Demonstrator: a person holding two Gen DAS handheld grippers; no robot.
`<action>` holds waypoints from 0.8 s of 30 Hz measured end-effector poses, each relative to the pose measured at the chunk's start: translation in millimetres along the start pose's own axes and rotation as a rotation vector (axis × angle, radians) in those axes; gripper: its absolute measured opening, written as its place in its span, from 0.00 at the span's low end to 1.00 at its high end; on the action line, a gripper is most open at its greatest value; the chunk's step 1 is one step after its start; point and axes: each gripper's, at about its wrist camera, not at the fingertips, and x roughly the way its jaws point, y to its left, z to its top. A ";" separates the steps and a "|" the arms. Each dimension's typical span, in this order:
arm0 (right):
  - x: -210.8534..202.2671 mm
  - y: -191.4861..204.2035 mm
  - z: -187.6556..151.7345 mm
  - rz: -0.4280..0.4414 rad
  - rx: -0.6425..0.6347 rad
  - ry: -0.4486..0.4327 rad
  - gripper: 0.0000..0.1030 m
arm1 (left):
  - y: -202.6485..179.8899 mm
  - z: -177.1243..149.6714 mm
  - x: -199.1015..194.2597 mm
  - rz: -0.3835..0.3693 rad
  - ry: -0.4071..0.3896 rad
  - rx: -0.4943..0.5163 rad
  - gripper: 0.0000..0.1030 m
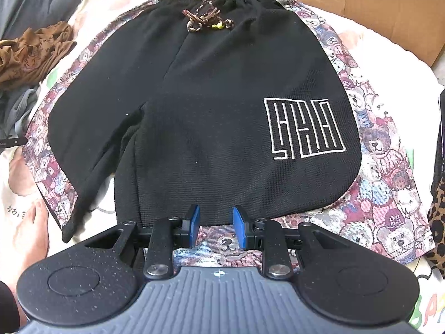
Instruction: Fold clothes
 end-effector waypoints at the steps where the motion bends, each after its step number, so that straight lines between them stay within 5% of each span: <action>1: 0.3 0.2 -0.1 0.000 -0.001 0.000 0.32 | -0.5 -0.2 -0.5 -0.003 -0.001 0.002 0.30; 4: 0.7 1.0 -0.2 0.002 -0.004 -0.001 0.32 | -3.9 0.3 -2.1 -0.007 0.002 0.020 0.17; 8: -0.5 1.3 0.2 0.007 -0.006 -0.008 0.32 | -5.6 2.4 -6.3 -0.009 0.010 0.020 0.11; 24: -16.3 -8.6 6.1 0.025 0.034 -0.085 0.32 | -32.1 25.6 -61.0 -0.050 -0.018 0.023 0.08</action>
